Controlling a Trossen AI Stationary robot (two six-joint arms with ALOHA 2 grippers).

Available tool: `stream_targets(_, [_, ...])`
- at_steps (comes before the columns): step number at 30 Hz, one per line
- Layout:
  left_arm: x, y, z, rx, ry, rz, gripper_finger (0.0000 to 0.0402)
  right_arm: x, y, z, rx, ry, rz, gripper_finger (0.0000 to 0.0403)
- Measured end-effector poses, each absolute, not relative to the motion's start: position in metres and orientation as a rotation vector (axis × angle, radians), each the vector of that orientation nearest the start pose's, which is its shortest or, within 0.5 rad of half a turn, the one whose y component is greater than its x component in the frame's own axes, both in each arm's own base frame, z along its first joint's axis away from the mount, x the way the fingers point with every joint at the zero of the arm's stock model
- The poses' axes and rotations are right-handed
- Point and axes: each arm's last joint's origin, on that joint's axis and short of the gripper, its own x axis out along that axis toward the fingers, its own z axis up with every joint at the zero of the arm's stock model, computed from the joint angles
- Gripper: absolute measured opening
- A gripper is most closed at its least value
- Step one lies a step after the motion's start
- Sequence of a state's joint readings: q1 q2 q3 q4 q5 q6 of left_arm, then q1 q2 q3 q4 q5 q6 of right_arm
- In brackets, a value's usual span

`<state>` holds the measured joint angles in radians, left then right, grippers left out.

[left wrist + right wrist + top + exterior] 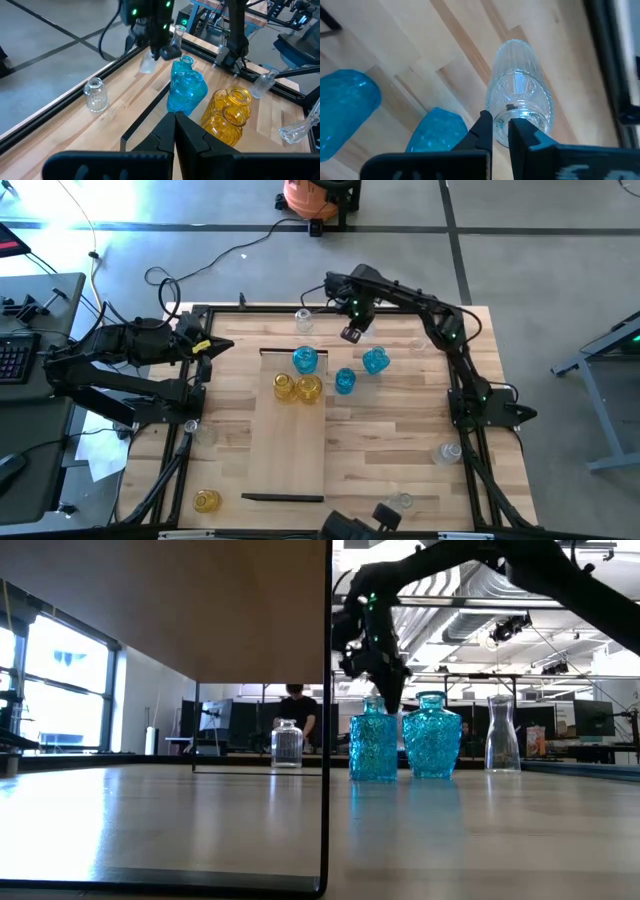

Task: Sort vases onto shelf
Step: Put the top middle transparent vase on the shelf

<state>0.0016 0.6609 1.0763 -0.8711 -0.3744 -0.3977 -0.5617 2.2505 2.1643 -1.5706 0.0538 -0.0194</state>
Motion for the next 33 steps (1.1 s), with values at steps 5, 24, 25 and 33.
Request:
stream_targets(5, [0.097,0.011,0.378,-0.302,0.369,0.453,0.0,0.352,-0.223,0.277,0.401,1.563,-0.483,0.0004])
stream_targets(24, [0.099,0.011,0.377,-0.316,0.373,0.457,0.0,0.296,-0.14,0.408,0.294,1.201,-0.458,0.0004])
stream_targets(25, [0.1,0.011,0.377,-0.315,0.378,0.458,0.0,0.293,-0.132,0.415,0.298,1.177,-0.455,0.0004])
stream_targets(33, [0.107,0.011,0.375,-0.302,0.405,0.456,0.0,0.26,-0.064,0.459,0.406,1.0,-0.376,0.0004])
